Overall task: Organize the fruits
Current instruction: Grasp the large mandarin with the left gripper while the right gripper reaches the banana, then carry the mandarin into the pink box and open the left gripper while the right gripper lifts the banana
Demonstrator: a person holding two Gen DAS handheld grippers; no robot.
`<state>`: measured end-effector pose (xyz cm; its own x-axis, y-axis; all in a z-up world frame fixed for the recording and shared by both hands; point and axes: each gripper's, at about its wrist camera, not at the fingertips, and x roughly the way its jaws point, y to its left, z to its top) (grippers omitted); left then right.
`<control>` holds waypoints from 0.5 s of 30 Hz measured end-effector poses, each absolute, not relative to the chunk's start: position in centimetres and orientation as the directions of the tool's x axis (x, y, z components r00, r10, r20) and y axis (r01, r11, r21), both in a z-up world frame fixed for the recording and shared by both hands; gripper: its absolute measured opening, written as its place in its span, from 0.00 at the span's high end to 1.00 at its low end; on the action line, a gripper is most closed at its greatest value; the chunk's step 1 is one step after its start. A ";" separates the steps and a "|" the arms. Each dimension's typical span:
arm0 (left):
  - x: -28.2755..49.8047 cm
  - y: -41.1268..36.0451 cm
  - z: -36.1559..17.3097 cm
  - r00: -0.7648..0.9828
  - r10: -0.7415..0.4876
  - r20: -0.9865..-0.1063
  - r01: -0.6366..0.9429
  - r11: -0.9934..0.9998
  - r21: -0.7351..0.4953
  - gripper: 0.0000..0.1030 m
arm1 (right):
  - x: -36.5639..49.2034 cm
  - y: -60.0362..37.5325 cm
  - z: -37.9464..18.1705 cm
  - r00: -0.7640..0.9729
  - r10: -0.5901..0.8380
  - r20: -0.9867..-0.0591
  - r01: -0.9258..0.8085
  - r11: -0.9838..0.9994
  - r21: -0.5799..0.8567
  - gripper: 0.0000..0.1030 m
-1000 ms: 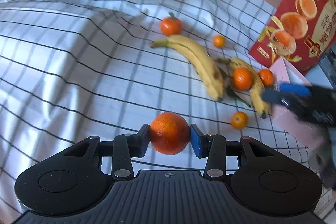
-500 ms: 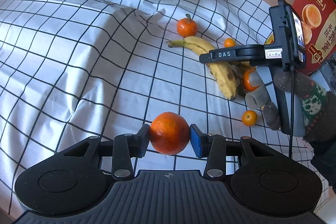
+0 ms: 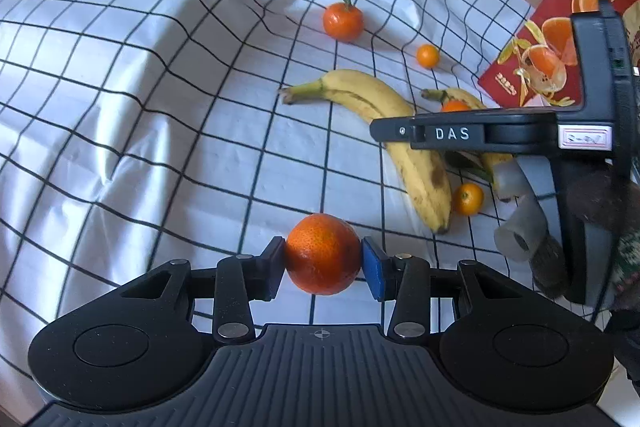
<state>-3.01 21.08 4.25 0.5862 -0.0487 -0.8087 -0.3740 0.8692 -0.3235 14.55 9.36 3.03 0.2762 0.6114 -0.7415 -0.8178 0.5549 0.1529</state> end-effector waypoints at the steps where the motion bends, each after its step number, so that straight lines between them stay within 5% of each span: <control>1: -3.0 21.0 4.1 0.584 -0.053 -0.810 -0.372 0.869 -0.325 0.55 | 14.2 9.2 3.0 0.266 0.614 -0.743 -0.819 0.551 0.162 0.65; 15: -3.7 21.3 4.5 0.595 -0.043 -0.803 -0.383 0.863 -0.330 0.55 | 12.9 11.1 2.0 0.366 0.604 -0.708 -0.834 0.550 0.038 0.61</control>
<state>-3.69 21.29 4.46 0.5947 -0.0433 -0.8028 -0.3832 0.8626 -0.3304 12.90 11.14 2.02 0.3657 0.6040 -0.7082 -0.8343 0.5499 0.0382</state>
